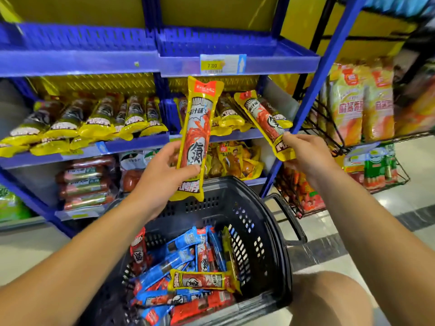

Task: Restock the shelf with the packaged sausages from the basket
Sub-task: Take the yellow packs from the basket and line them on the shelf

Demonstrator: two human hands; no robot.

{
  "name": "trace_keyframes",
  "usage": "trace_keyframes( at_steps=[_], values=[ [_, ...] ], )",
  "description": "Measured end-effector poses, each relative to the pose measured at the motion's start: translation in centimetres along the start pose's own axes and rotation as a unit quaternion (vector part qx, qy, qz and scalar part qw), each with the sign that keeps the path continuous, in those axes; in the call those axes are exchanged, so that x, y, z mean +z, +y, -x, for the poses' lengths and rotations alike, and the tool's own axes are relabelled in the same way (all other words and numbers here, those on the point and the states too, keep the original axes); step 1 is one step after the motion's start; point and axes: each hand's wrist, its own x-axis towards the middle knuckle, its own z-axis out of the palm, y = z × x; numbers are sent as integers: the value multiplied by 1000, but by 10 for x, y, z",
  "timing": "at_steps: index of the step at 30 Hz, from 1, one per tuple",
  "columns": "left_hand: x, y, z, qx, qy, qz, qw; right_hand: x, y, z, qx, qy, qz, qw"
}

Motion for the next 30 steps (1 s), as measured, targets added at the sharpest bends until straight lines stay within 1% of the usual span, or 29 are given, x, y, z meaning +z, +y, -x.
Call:
trace_keyframes(
  at_steps=[2,4,7,10,13,15,17,18,20,22,24,25,26,30],
  values=[
    [0,0,-8,-6,1,-4,1000,7,-4,-20,12,9,20,1000],
    [0,0,-15,-9,4,-11,1000,13,-8,-39,21,0,41,999],
    [-2,-1,-23,-11,14,-19,1000,25,-17,-62,4,-2,85,996],
    [-4,-5,-28,-18,18,-20,999,35,-19,-81,-30,23,155,987],
    [-2,-8,-31,-19,11,-36,999,45,-20,-95,-48,51,237,969],
    [-1,-11,-32,-21,18,-36,999,50,-19,-100,-61,75,274,957],
    [0,-12,-31,-28,23,-31,999,51,-15,-100,-97,112,294,944],
    [0,-13,-31,-30,22,-31,999,51,-11,-97,-128,128,299,937],
    [0,-15,-31,-34,17,-34,999,48,-3,-85,-223,144,315,911],
    [1,-16,-30,-40,17,-31,999,45,7,-68,-328,135,351,867],
    [2,-17,-30,-46,20,-28,998,44,19,-59,-392,120,403,818],
    [3,-18,-30,-48,23,-27,998,44,24,-57,-400,112,431,801],
    [4,-19,-29,-49,26,-27,998,46,27,-57,-391,103,455,793],
    [6,-20,-25,-52,28,-31,998,53,26,-57,-331,59,500,798]
  ],
)
